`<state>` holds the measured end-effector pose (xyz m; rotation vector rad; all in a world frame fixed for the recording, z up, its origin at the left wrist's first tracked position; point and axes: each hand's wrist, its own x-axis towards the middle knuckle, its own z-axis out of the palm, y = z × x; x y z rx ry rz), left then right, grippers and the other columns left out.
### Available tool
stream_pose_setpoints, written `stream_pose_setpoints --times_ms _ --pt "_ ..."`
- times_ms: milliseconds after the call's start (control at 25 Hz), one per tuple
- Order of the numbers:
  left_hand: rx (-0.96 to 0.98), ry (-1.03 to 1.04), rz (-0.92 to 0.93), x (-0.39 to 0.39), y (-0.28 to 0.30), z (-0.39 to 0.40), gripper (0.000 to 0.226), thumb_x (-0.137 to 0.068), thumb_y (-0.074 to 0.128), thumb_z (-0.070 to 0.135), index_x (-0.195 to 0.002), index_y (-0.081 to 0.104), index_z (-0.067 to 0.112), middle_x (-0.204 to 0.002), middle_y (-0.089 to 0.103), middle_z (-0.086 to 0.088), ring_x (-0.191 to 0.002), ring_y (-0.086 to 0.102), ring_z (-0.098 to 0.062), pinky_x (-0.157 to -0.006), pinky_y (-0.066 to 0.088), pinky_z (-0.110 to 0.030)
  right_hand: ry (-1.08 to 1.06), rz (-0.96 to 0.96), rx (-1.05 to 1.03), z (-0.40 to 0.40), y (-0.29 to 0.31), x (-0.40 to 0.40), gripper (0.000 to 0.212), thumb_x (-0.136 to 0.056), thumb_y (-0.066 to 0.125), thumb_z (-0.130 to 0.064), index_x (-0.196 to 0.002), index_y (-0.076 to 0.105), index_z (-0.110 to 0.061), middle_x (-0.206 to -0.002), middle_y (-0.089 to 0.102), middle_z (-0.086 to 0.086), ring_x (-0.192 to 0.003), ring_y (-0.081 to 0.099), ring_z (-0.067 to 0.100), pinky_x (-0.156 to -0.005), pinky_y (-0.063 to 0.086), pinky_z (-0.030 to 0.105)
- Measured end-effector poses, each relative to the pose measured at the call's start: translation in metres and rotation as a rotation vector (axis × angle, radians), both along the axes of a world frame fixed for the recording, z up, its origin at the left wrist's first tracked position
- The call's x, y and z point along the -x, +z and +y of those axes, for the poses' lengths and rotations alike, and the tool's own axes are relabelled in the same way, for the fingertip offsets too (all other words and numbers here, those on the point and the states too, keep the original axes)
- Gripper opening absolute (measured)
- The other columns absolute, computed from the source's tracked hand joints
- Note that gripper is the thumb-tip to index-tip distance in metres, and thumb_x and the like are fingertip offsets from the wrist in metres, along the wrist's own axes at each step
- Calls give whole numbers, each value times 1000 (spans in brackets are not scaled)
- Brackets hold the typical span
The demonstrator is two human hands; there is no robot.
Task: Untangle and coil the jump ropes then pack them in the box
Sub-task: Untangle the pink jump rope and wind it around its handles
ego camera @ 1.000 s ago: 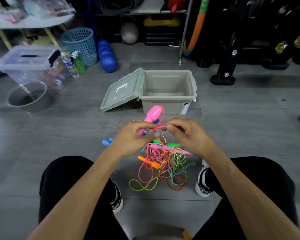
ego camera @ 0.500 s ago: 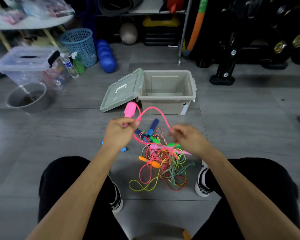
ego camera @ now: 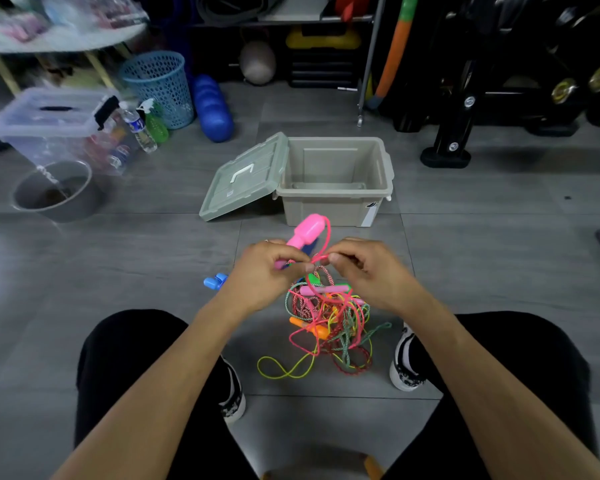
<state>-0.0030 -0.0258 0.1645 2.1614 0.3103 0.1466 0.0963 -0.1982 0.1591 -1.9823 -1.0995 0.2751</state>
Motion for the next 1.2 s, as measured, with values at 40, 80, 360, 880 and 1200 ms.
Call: stream_pose_setpoints --times_ms 40,80,360,880,1200 --pt "5 18 -15 -1 2 -1 12 -82 74 17 -78 73 29 -83 61 -1 -69 53 -6 -64 43 -27 -9 32 3 -1 -1 0 19 -94 51 -17 -86 66 -10 -73 60 5 -63 50 12 -62 41 28" --pt "31 53 -32 -2 4 -2 17 -84 71 12 -77 69 27 -87 62 -5 -68 53 -5 -65 43 -22 -3 100 23 -1 -1 -1 18 -95 52 -16 -84 65 -12 -71 61 6 -63 52 13 -62 42 29" --pt "395 403 -176 -2 16 8 12 -92 57 2 -86 65 8 -48 50 14 -43 37 -1 -44 31 -12 61 290 460 -9 -39 -12 21 -97 47 -15 -85 63 -14 -78 65 -8 -80 64 9 -79 49 28" --pt "55 56 188 3 4 11 27 -77 75 17 -102 74 28 -103 67 10 -98 61 -7 -87 47 -26 -83 41 -52 4 17 0 17 -94 55 -12 -91 71 -9 -68 56 -4 -61 48 5 -57 36 16" --pt "397 266 -118 -1 17 1 12 -90 65 18 -83 74 20 -46 37 9 -41 28 -5 -42 25 -17 8 298 185 -2 -7 -7 22 -97 50 -20 -80 62 -23 -77 66 9 -71 62 24 -70 54 40"
